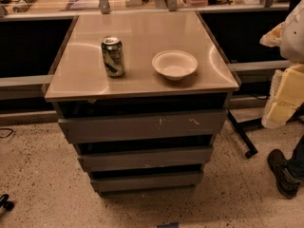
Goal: Open top drawer
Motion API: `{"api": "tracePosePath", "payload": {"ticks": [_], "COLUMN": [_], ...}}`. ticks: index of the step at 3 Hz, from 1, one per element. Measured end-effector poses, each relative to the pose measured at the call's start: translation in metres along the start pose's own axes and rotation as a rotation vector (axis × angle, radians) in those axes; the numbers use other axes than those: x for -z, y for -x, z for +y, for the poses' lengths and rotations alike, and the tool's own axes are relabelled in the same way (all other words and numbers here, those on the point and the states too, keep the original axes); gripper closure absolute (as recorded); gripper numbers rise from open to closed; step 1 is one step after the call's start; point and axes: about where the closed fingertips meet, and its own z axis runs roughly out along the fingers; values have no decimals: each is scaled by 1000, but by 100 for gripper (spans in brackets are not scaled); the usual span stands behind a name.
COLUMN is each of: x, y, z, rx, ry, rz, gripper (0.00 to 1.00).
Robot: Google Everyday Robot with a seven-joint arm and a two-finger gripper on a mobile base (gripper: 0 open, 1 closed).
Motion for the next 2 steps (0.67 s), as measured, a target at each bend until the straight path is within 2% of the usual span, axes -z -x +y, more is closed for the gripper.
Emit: {"api": "tracePosePath", "payload": {"ticks": [2], "x": [-2], "y": [5], "z": [0], "rx": [2], "ry": [-20], "rz": [-15], "gripper": [0]}}
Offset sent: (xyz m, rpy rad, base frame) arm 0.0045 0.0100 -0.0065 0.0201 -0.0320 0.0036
